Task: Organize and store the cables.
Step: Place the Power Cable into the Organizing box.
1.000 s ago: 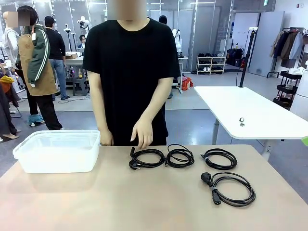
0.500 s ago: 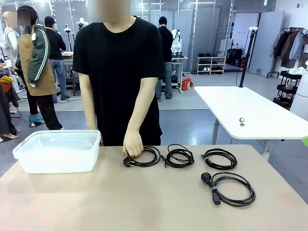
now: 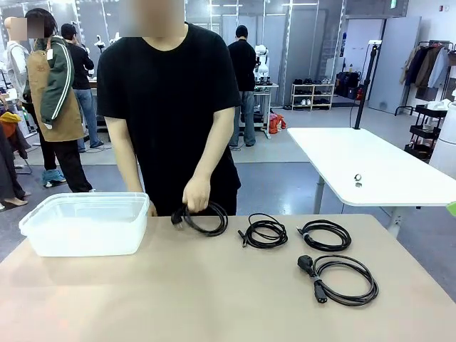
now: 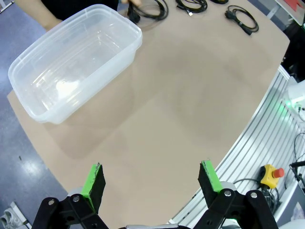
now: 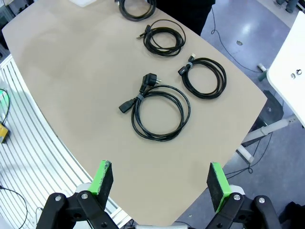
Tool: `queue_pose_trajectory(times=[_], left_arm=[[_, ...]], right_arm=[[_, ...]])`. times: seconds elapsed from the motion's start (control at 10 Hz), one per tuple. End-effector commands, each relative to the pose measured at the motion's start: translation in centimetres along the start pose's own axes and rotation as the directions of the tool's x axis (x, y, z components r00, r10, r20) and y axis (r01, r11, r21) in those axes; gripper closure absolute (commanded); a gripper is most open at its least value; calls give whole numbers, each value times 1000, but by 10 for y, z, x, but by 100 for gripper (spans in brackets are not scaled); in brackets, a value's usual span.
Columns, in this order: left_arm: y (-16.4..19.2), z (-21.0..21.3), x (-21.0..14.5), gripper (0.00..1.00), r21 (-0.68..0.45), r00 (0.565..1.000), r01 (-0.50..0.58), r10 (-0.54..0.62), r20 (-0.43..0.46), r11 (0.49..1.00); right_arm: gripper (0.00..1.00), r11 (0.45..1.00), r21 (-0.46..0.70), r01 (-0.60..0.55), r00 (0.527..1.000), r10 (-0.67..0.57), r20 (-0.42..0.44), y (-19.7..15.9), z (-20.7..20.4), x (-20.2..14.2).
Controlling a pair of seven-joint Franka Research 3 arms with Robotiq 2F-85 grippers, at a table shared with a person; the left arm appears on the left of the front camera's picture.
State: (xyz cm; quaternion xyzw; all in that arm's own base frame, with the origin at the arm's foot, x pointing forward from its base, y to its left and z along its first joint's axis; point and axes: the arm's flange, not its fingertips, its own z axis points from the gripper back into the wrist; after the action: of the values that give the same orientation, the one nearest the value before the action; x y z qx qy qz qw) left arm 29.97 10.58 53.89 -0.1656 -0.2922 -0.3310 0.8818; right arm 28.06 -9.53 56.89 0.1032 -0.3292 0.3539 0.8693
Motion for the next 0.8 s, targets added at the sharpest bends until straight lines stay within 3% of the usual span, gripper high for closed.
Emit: queue_pose_trajectory(times=[0.0,0.7], left_arm=[[1,2,2,0,-2,1000,12,-12,-4,1000],[1,2,2,0,-2,1000,12,-12,-4,1000]], right_arm=[[0,1000,-5,-3,1000,3,-2,0,-1,1],[0,1000,-5,-3,1000,3,-2,0,-1,1]])
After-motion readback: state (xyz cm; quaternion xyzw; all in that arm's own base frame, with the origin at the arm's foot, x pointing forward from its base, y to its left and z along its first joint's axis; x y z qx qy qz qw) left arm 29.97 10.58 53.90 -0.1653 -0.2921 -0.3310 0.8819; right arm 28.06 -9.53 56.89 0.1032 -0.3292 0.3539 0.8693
